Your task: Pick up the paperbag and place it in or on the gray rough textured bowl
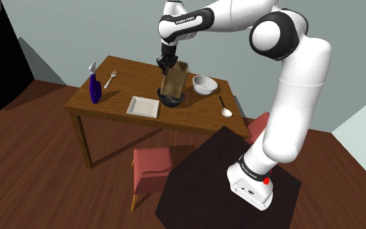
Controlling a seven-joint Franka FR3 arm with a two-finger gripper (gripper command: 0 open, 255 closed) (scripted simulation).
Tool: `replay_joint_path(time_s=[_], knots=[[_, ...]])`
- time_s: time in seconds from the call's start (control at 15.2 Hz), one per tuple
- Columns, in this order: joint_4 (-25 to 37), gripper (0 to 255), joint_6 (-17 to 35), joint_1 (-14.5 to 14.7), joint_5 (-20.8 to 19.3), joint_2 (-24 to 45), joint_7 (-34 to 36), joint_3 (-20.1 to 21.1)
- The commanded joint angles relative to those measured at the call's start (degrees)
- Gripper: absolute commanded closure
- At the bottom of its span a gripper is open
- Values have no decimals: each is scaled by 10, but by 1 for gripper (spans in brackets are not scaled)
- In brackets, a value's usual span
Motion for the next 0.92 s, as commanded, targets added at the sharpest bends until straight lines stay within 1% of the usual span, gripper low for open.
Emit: replay_joint_path(time_s=[0.0, 0.2, 0.66, 0.73, 0.86], knots=[[-7, 255, 13, 0, 1, 5, 0, 0], [-15, 255, 28, -1, 2, 12, 0, 1], [-15, 255, 28, -1, 1, 12, 0, 1], [-14, 0, 28, -1, 2, 13, 0, 1], [-13, 0, 28, -1, 2, 14, 0, 1]])
